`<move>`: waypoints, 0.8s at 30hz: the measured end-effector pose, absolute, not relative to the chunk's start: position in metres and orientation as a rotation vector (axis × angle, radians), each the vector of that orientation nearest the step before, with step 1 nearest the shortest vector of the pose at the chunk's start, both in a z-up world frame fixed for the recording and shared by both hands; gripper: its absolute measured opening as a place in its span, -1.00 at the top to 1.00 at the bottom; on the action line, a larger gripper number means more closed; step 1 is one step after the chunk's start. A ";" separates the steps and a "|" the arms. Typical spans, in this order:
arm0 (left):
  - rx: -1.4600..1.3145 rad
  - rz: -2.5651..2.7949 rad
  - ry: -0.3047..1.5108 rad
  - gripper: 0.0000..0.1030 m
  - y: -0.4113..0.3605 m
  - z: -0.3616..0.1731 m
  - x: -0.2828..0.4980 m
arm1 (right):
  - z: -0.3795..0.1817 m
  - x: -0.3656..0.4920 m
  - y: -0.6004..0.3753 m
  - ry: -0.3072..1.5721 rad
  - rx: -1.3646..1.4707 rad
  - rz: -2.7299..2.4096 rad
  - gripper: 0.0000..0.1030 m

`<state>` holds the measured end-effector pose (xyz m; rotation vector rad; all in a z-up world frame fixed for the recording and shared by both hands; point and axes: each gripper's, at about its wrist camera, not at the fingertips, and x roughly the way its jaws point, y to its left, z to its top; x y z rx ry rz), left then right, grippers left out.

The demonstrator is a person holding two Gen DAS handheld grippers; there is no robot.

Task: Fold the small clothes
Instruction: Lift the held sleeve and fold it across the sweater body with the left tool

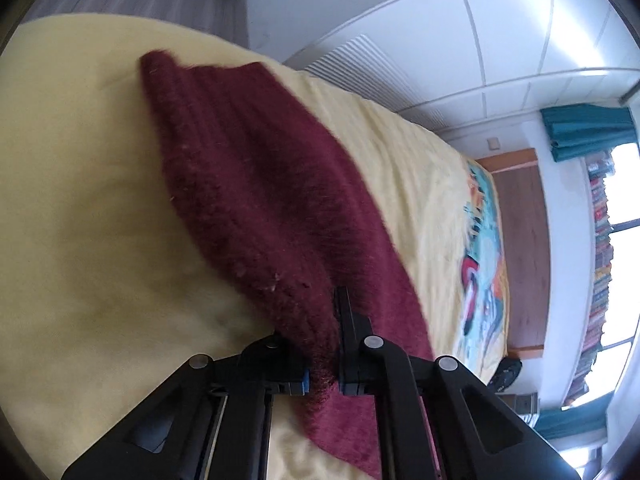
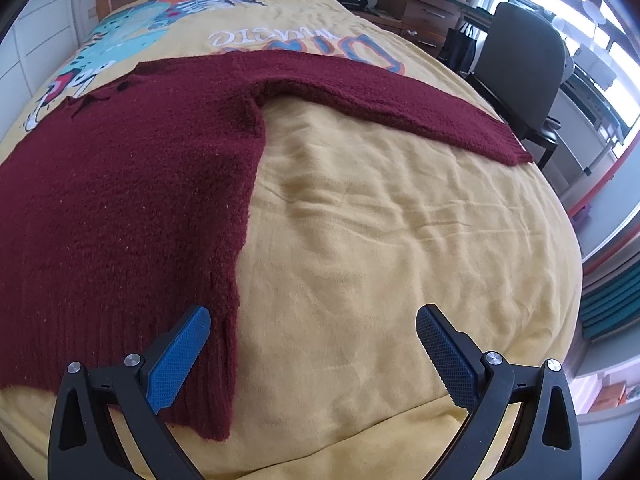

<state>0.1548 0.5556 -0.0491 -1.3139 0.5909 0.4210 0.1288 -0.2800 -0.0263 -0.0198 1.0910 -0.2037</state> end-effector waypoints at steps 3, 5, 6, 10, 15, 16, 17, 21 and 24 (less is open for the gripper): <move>-1.293 0.380 0.592 0.87 0.544 -0.039 0.163 | -0.027 0.127 -0.279 1.085 -0.027 -0.195 -1.00; -1.278 0.353 0.586 0.87 0.533 -0.030 0.169 | -0.028 0.125 -0.278 1.086 -0.023 -0.184 -1.00; -1.267 0.338 0.582 0.88 0.530 -0.023 0.169 | -0.029 0.123 -0.278 1.085 -0.021 -0.179 -1.00; -1.227 0.286 0.588 0.88 0.506 0.000 0.199 | -0.031 0.118 -0.276 1.078 -0.027 -0.163 -1.00; -1.192 0.203 0.594 0.88 0.467 0.024 0.226 | -0.032 0.110 -0.279 1.069 -0.006 -0.144 -1.00; -1.184 0.185 0.596 0.88 0.458 0.029 0.233 | -0.032 0.108 -0.280 1.066 -0.001 -0.141 -1.00; -1.177 0.170 0.598 0.88 0.450 0.034 0.235 | -0.032 0.106 -0.281 1.063 0.004 -0.139 -1.00; -1.150 0.108 0.605 0.88 0.418 0.053 0.255 | -0.032 0.100 -0.285 1.053 0.019 -0.129 -1.00; -1.122 0.065 0.625 0.88 0.392 0.067 0.273 | -0.032 0.097 -0.289 1.053 0.042 -0.124 -1.00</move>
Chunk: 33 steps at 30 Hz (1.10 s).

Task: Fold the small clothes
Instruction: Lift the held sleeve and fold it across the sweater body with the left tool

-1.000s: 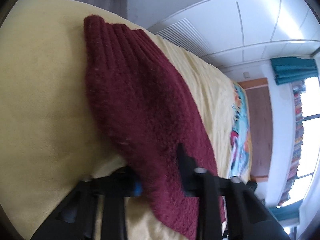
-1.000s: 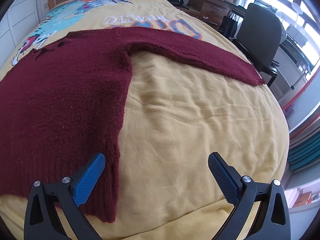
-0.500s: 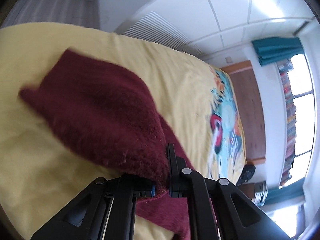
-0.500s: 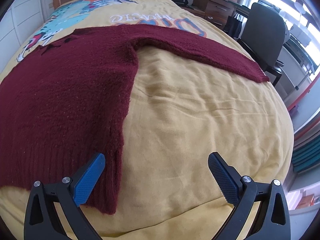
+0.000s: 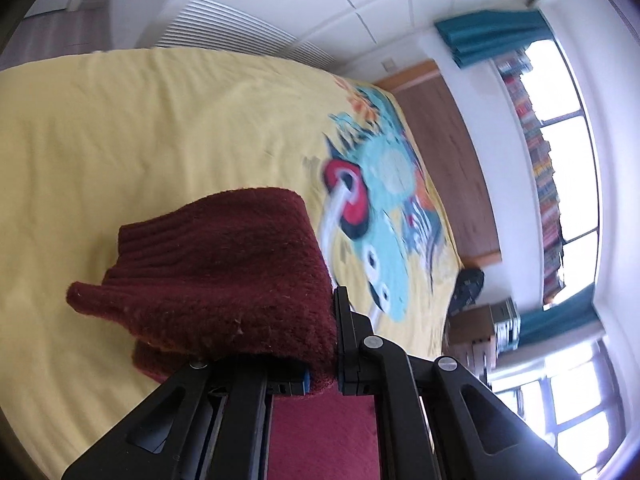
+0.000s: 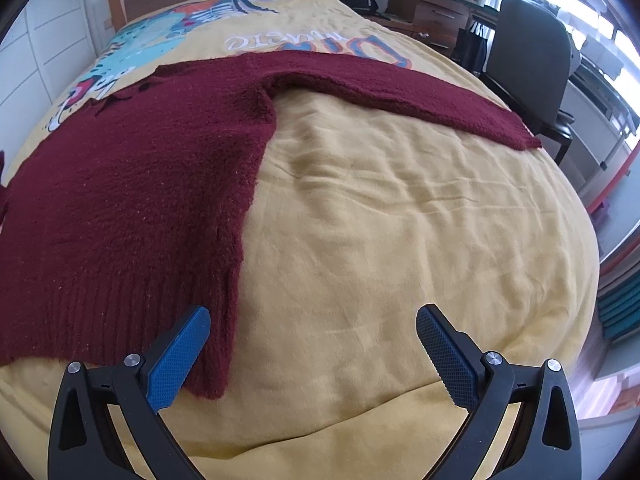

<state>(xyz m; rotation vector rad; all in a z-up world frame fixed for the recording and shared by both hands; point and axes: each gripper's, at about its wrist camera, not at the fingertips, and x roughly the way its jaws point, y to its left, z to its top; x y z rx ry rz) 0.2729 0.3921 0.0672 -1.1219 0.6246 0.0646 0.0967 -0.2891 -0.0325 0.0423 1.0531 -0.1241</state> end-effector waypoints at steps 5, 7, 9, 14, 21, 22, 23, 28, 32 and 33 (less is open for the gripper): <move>-1.059 -0.006 0.678 0.88 0.339 0.083 0.300 | -0.031 0.094 -0.296 1.045 0.077 -0.113 -1.00; -1.039 -0.032 0.701 0.88 0.317 0.085 0.307 | -0.030 0.092 -0.301 1.040 0.095 -0.112 -1.00; -1.019 -0.063 0.728 0.88 0.291 0.086 0.316 | -0.029 0.092 -0.306 1.038 0.111 -0.114 -1.00; -0.946 -0.130 0.800 0.88 0.235 0.089 0.323 | -0.027 0.088 -0.325 1.034 0.141 -0.144 -1.00; -0.819 -0.211 0.907 0.88 0.155 0.083 0.331 | -0.029 0.082 -0.357 1.036 0.181 -0.206 -1.00; -0.799 -0.221 0.922 0.88 0.143 0.081 0.332 | -0.030 0.081 -0.361 1.039 0.189 -0.215 -1.00; -0.786 -0.231 0.934 0.88 0.133 0.080 0.333 | -0.030 0.081 -0.364 1.041 0.194 -0.220 -1.00; -0.734 -0.266 1.003 0.88 0.090 0.064 0.326 | -0.033 0.081 -0.373 1.044 0.203 -0.228 -1.00; -0.668 -0.287 1.078 0.88 0.058 0.046 0.315 | -0.035 0.081 -0.374 1.049 0.206 -0.224 -1.00; -0.653 -0.292 1.096 0.88 0.052 0.040 0.312 | -0.035 0.081 -0.374 1.050 0.206 -0.223 -1.00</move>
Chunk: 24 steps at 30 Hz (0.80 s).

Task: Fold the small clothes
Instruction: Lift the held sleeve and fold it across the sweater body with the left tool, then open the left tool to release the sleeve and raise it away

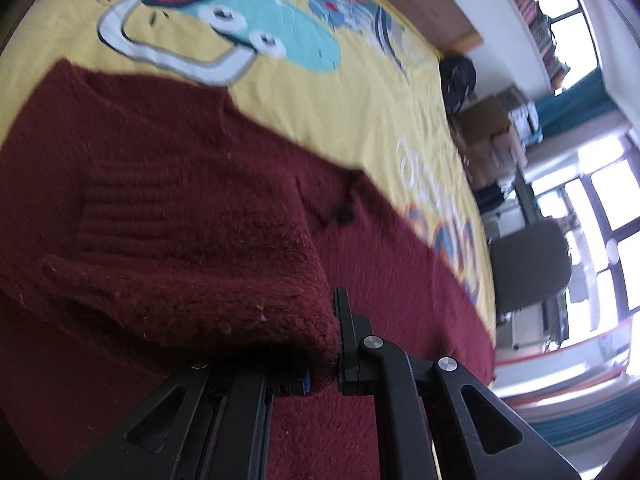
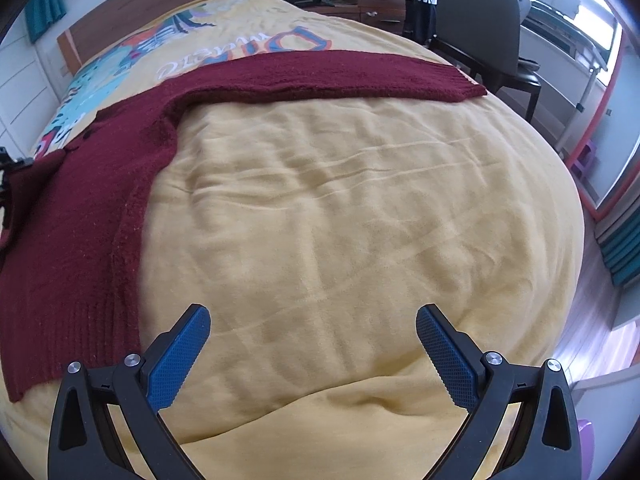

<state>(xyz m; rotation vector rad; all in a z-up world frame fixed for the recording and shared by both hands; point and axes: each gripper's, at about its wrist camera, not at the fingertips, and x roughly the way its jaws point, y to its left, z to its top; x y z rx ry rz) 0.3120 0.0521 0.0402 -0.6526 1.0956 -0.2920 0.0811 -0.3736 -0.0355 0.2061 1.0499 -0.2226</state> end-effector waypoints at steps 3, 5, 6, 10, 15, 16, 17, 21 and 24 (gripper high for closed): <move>-0.601 -0.294 1.151 0.88 0.039 0.025 0.303 | -0.036 0.081 -0.374 1.050 0.207 -0.221 -1.00; -0.564 -0.285 1.190 0.88 0.037 0.013 0.298 | -0.036 0.081 -0.374 1.051 0.207 -0.222 -1.00; -0.554 -0.282 1.195 0.88 0.038 0.010 0.295 | -0.036 0.081 -0.374 1.051 0.207 -0.223 -1.00; -0.613 -0.279 1.170 0.67 0.054 0.012 0.280 | -0.036 0.081 -0.376 1.052 0.207 -0.225 -1.00; -0.720 -0.158 1.127 0.19 0.099 0.016 0.269 | -0.036 0.082 -0.377 1.053 0.202 -0.223 -1.00; -0.731 -0.125 1.133 0.19 0.107 0.015 0.269 | -0.036 0.082 -0.376 1.054 0.200 -0.221 -1.00; -0.749 -0.088 1.141 0.22 0.116 0.012 0.270 | -0.036 0.083 -0.376 1.054 0.197 -0.219 -1.00; -0.802 -0.081 1.127 0.75 0.132 0.010 0.273 | -0.036 0.084 -0.377 1.053 0.194 -0.217 -1.00; -0.763 -0.122 1.123 0.83 0.122 0.018 0.274 | -0.037 0.085 -0.377 1.054 0.199 -0.221 -1.00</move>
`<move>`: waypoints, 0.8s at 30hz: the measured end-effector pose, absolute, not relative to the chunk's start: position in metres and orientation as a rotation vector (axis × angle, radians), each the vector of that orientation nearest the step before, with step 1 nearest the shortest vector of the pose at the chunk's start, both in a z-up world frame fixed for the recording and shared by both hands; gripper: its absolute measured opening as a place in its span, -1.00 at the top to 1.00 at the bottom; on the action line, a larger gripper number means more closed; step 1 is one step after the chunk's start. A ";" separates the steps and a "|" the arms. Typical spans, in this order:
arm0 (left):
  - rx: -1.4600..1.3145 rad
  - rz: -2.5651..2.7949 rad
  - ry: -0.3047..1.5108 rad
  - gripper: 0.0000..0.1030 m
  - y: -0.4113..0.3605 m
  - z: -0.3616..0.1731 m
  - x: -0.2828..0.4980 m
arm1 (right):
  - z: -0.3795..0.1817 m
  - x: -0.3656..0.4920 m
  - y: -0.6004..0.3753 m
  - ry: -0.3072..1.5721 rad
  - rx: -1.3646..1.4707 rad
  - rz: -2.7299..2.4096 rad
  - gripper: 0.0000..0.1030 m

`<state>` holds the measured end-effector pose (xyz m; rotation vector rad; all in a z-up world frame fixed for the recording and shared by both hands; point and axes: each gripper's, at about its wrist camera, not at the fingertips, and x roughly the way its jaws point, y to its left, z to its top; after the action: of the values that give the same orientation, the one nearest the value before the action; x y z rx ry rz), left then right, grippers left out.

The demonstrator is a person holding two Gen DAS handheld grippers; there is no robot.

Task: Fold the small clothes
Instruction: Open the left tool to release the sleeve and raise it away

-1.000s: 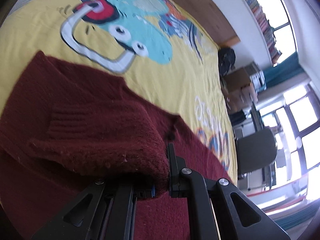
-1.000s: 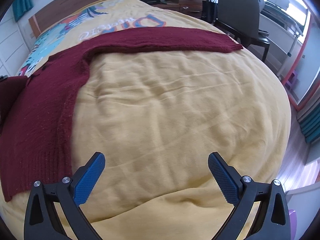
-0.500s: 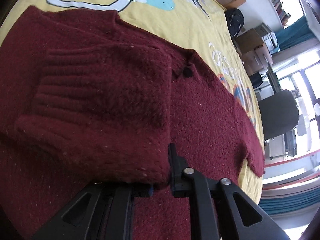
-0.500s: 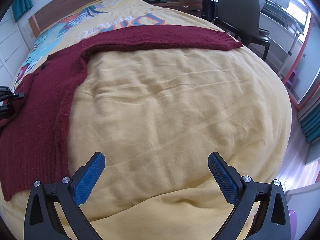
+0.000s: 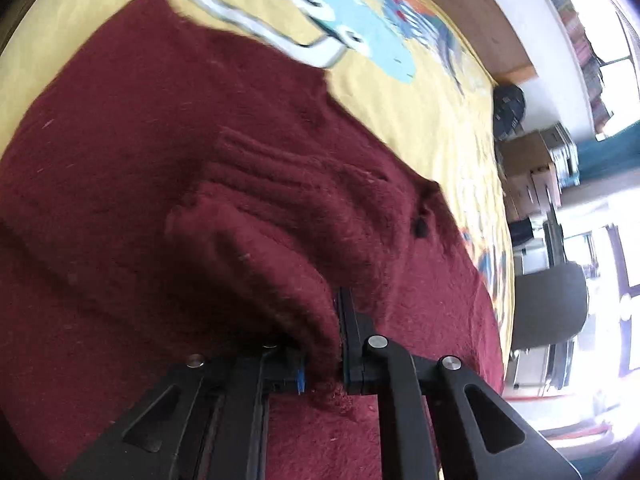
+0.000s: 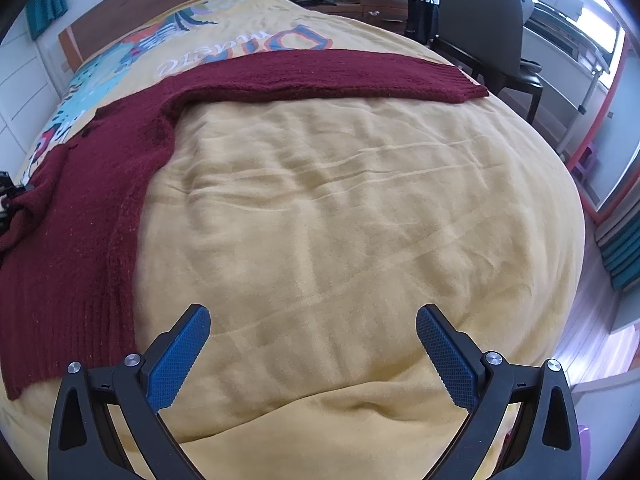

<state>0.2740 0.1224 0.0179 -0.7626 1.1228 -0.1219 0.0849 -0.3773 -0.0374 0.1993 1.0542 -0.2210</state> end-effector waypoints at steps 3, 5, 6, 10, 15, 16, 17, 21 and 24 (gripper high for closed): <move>-0.708 -0.199 1.128 0.83 0.097 0.027 0.274 | -0.038 0.085 -0.379 1.057 0.203 -0.223 -1.00; -0.661 -0.245 1.144 0.83 0.079 0.031 0.274 | -0.039 0.085 -0.381 1.056 0.208 -0.224 -1.00; -0.645 -0.262 1.153 0.83 0.071 0.032 0.276 | -0.039 0.085 -0.381 1.057 0.210 -0.224 -1.00; -0.583 -0.318 1.175 0.78 0.043 0.034 0.276 | -0.039 0.084 -0.383 1.056 0.216 -0.226 -1.00; -0.546 -0.402 1.197 0.21 0.021 0.035 0.274 | -0.040 0.082 -0.387 1.056 0.232 -0.230 -1.00; -0.537 -0.414 1.200 0.20 0.021 0.036 0.275 | -0.040 0.082 -0.387 1.055 0.232 -0.230 -1.00; -0.523 -0.425 1.202 0.18 0.019 0.037 0.274 | -0.040 0.082 -0.387 1.054 0.233 -0.229 -1.00; -0.483 -0.437 1.192 0.11 0.008 0.042 0.274 | -0.039 0.081 -0.387 1.049 0.235 -0.228 -1.00; -0.440 -0.402 1.171 0.11 0.011 0.043 0.271 | -0.038 0.080 -0.389 1.042 0.238 -0.230 -1.00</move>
<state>0.2706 0.0112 0.0429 -0.4403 1.1706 -0.4016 0.0801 -0.3892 -0.0382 0.2379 1.0421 -0.2301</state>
